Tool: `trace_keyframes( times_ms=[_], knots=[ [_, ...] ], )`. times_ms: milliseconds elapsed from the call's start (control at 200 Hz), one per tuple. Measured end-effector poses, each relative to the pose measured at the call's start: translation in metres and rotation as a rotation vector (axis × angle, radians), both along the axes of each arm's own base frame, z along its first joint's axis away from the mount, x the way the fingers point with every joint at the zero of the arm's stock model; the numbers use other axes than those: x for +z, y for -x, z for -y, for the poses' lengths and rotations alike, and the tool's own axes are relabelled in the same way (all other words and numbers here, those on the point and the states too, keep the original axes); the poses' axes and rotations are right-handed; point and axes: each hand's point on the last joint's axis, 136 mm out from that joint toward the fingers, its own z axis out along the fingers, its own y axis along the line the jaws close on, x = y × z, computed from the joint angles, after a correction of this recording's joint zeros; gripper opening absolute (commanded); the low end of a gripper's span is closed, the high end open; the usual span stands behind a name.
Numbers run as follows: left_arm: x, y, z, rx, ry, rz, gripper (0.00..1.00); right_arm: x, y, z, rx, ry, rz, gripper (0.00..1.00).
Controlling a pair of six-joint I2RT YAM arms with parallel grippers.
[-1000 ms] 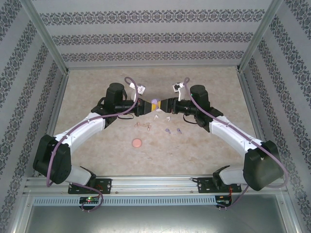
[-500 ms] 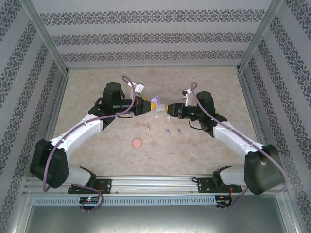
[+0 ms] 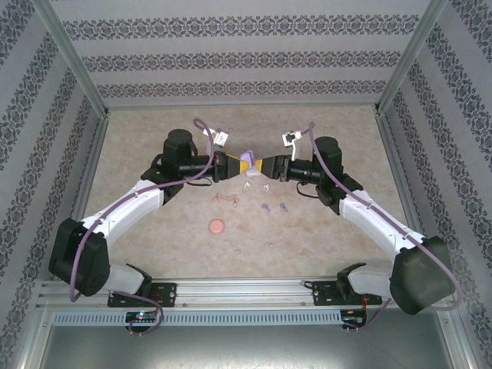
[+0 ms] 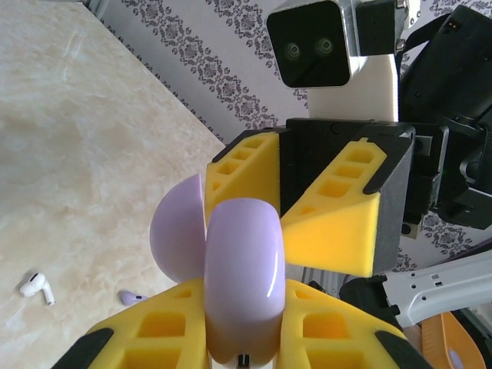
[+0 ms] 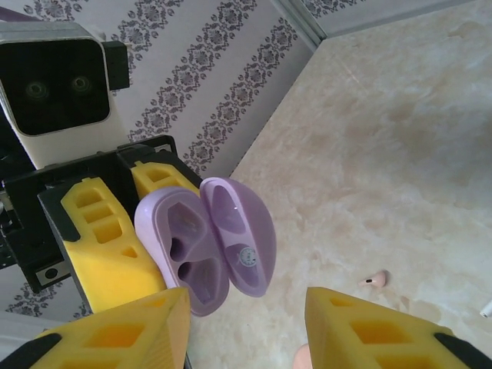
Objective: Insert the wireless bluetooth earbuds into the charging case
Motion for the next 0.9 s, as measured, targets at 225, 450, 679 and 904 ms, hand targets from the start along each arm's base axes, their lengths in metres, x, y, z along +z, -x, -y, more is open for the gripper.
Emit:
trace_keyframes(
  times_ms=[225, 450, 679, 904],
  knots=[
    [0.003, -0.001, 0.001, 0.0, 0.01, 0.009, 0.0, -0.007, -0.002, -0.003, 0.006, 0.006, -0.02, 0.39],
    [0.005, 0.001, 0.001, -0.009, 0.019, 0.01, 0.0, -0.012, -0.005, -0.005, 0.005, 0.01, -0.036, 0.38],
    [0.003, 0.002, 0.002, -0.013, 0.024, 0.0, 0.0, -0.005, -0.007, -0.007, 0.008, 0.0, -0.02, 0.36],
    [0.004, 0.002, 0.002, -0.013, 0.029, 0.0, 0.0, -0.005, -0.009, -0.009, 0.008, -0.004, -0.03, 0.33]
  ],
)
